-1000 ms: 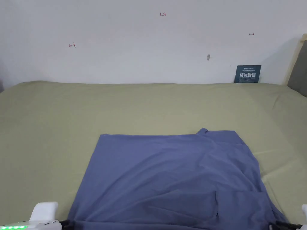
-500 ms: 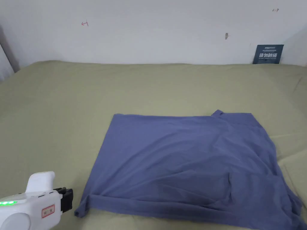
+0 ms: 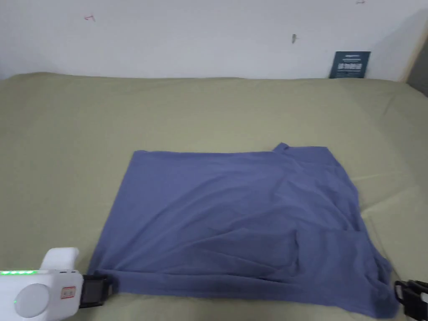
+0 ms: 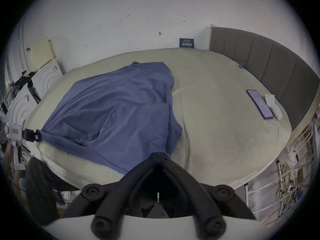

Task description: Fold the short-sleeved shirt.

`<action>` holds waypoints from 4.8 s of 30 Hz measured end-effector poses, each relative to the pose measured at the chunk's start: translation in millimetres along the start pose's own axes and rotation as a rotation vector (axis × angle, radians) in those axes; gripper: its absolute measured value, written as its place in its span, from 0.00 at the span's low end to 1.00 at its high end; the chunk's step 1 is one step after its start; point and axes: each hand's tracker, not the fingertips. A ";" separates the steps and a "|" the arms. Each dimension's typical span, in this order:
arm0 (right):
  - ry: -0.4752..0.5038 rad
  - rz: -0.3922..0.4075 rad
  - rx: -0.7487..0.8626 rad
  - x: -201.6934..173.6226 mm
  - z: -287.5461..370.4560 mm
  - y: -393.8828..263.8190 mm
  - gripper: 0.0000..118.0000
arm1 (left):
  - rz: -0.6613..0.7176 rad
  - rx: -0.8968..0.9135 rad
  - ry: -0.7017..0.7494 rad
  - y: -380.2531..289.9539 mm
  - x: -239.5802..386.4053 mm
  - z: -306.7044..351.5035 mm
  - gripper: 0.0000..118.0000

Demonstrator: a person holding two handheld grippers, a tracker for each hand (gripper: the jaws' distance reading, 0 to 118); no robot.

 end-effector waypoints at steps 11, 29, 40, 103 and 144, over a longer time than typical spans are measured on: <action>0.087 0.074 -0.083 -7.2 -9.7 1.6 0.80 | 0.042 0.008 -0.048 4.1 8.9 22.0 0.08; 0.049 0.039 0.031 -8.0 -30.7 95.4 0.02 | -0.040 0.085 -0.073 86.5 6.5 42.4 0.08; 0.010 0.095 -0.040 -9.7 -148.2 191.0 0.02 | -0.024 0.047 -0.083 191.3 18.3 -31.3 0.08; 0.075 0.032 -0.156 21.6 -97.3 102.9 0.07 | 0.023 0.007 0.000 125.7 23.1 -20.7 0.03; 0.016 0.024 -0.019 -23.5 -113.7 146.7 0.03 | 0.009 0.084 0.021 192.9 14.4 -62.0 0.03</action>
